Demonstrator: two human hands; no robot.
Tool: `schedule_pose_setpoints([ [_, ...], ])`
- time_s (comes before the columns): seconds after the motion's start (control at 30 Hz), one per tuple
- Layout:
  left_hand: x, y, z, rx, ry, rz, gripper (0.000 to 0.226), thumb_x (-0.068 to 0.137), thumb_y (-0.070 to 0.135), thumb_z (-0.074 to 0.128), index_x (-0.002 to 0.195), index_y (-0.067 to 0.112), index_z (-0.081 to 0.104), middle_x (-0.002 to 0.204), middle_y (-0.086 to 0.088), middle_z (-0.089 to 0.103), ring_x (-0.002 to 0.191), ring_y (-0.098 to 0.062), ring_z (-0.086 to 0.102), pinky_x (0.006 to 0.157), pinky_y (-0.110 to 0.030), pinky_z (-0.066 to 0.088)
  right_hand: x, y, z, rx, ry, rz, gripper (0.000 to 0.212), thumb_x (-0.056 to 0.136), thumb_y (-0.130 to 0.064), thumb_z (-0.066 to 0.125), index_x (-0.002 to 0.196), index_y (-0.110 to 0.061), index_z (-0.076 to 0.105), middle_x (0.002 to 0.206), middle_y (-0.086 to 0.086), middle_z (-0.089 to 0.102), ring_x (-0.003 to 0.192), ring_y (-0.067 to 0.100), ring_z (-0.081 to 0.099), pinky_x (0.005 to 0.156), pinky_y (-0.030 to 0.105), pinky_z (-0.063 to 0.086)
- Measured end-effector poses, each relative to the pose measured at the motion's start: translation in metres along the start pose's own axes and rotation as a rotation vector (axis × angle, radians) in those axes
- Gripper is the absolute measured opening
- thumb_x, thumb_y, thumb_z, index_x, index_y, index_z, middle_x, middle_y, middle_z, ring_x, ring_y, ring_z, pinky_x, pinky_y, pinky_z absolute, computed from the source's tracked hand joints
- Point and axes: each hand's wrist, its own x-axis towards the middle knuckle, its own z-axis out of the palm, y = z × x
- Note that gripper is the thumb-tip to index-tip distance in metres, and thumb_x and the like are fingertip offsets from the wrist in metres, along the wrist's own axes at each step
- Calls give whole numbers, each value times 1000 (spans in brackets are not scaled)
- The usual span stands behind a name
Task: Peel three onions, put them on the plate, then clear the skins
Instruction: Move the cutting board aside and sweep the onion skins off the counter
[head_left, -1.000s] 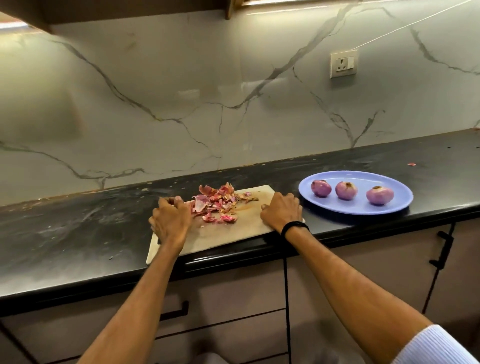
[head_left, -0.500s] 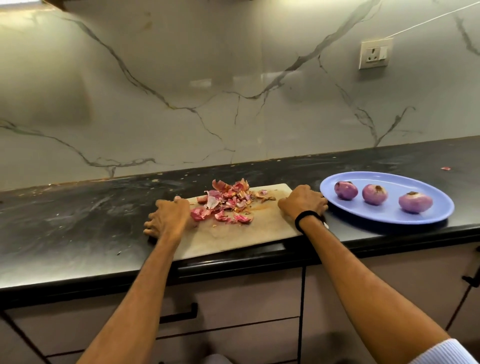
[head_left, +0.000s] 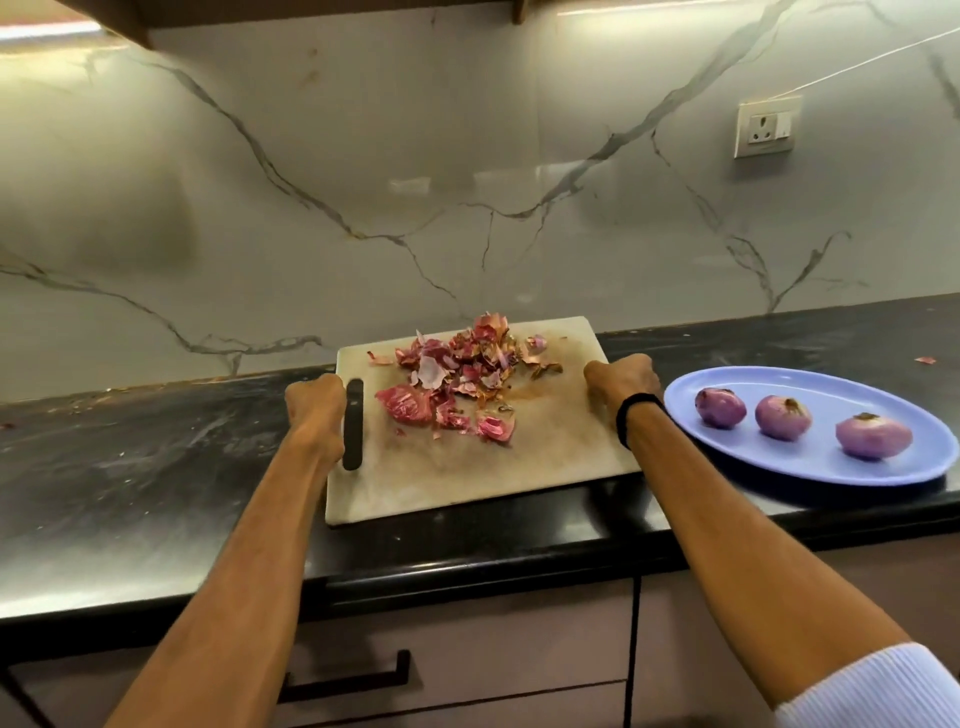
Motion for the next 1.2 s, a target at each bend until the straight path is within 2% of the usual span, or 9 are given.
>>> schedule_pose_setpoints([
  [0.13, 17, 7, -1, -56, -8, 57, 20, 88, 2, 47, 83, 7, 66, 82, -12, 63, 72, -26, 59, 63, -40, 51, 7, -6, 7, 120, 16, -53, 31, 77, -22, 59, 103, -7, 66, 103, 11, 67, 93, 30, 63, 73, 31, 49],
  [0.3, 24, 13, 0, -117, -34, 156, 28, 95, -1, 46, 93, 15, 69, 89, -4, 69, 88, -22, 67, 83, -42, 59, 11, -8, 22, 272, 67, -146, 25, 80, -21, 62, 104, -21, 60, 111, 8, 63, 94, 24, 61, 76, 31, 51],
  [0.4, 33, 14, -1, -138, -32, 225, 29, 95, -1, 48, 103, 15, 71, 94, -4, 70, 92, -22, 68, 81, -40, 60, 13, -10, 28, 330, 68, -184, 28, 84, -19, 65, 111, -18, 58, 111, 5, 63, 96, 21, 60, 82, 32, 52],
  [0.57, 38, 10, -2, -173, -57, 294, 29, 98, -2, 51, 116, 11, 69, 91, 5, 65, 82, -6, 60, 68, -20, 50, 16, -10, 33, 389, 79, -201, 38, 91, -27, 67, 124, -14, 54, 113, 4, 61, 95, 19, 58, 79, 31, 49],
  [0.73, 44, 8, -7, -192, -83, 339, 37, 96, -4, 53, 127, 12, 63, 112, -5, 67, 107, -24, 66, 91, -39, 58, 19, -10, 35, 449, 111, -213, 39, 91, -27, 68, 125, -9, 60, 117, 7, 66, 100, 21, 63, 89, 35, 54],
  [0.87, 40, -2, -9, -66, -151, 374, 35, 102, 9, 52, 135, 21, 54, 114, -2, 64, 102, -19, 64, 84, -36, 55, 20, -7, 38, 540, 109, -187, 39, 89, -25, 71, 123, -10, 62, 114, 6, 68, 97, 19, 66, 84, 31, 56],
  [1.0, 39, -23, -11, 52, -189, 336, 26, 107, 33, 47, 120, 15, 60, 109, -10, 68, 99, -28, 67, 85, -49, 57, 19, -8, 39, 622, 104, -203, 41, 87, -24, 72, 124, -9, 61, 112, 5, 67, 99, 19, 66, 87, 38, 57],
  [1.1, 38, -23, -11, -8, -178, 410, 21, 107, 31, 46, 112, 15, 59, 95, -2, 66, 87, -21, 66, 65, -35, 54, 17, -9, 37, 679, 91, -243, 42, 88, -24, 71, 126, -9, 59, 115, 5, 66, 104, 20, 65, 90, 39, 56],
  [1.2, 35, -20, -8, -37, -166, 468, 16, 108, 27, 44, 110, 14, 54, 90, 2, 63, 79, -12, 64, 56, -22, 51, 18, -11, 37, 709, 89, -288, 41, 89, -25, 70, 125, -10, 59, 114, 4, 66, 105, 20, 65, 90, 38, 56],
])
